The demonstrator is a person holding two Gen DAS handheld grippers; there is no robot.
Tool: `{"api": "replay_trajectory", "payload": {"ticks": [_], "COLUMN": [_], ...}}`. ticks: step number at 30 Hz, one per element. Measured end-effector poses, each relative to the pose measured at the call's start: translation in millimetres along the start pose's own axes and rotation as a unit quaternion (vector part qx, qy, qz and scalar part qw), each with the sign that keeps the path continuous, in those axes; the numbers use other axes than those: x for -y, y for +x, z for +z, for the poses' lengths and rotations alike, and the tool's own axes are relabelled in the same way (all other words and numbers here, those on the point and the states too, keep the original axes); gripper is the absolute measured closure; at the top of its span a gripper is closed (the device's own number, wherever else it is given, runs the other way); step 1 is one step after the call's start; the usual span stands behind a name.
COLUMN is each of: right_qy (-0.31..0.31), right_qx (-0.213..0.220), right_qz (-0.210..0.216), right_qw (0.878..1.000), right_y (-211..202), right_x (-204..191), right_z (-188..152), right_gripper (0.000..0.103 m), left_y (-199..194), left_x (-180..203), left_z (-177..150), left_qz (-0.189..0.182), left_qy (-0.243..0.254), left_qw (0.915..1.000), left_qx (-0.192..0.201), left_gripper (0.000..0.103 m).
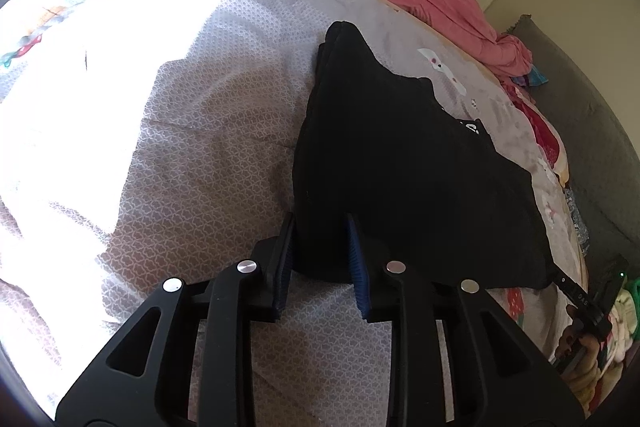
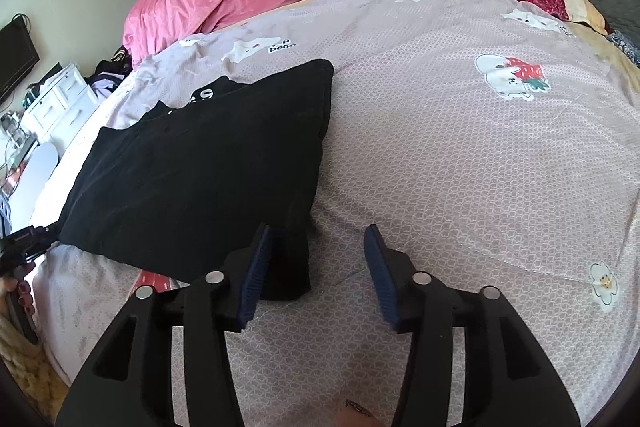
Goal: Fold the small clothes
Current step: 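Open both grippers and pull them back from the shirt, then move both grippers to the edge of the folded black shirt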
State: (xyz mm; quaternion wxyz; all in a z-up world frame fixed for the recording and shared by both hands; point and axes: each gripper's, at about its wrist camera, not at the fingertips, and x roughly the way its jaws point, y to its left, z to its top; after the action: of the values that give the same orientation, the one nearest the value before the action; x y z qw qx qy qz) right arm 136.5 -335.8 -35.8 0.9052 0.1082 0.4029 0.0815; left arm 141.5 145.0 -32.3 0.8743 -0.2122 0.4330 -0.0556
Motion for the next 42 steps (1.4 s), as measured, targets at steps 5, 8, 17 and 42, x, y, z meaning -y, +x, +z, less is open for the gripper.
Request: {"api": "replay_trajectory", "payload": {"ticks": [5, 8, 17, 42], "right_qy": [0.006, 0.009, 0.003, -0.044], "right_qx": [0.001, 0.004, 0.018, 0.055], "right_qz": [0.005, 0.012, 0.015, 0.067], "right_qw": [1.000, 1.000, 1.000, 0.995], "right_y": [-4.9, -8.5, -20.7, -31.3], "right_x": [1.9, 2.0, -5.2, -81.4], "right_z": [-1.0, -0.4, 2.7, 20.9], "right_gripper": [0.044, 0.037, 0.026, 0.006], "left_y": [-3.2, -5.5, -13.3, -58.1], "left_x": [2.5, 3.6, 10.1, 24.8], "left_z": [-2.9, -4.3, -7.6, -5.7], "left_qz": [0.009, 0.012, 0.031, 0.079], "left_qy": [0.008, 0.011, 0.024, 0.035], "left_qw": [0.9999, 0.9999, 0.9991, 0.9933], "left_qx": [0.003, 0.005, 0.012, 0.077], "left_gripper": [0.085, 0.085, 0.084, 0.010]}}
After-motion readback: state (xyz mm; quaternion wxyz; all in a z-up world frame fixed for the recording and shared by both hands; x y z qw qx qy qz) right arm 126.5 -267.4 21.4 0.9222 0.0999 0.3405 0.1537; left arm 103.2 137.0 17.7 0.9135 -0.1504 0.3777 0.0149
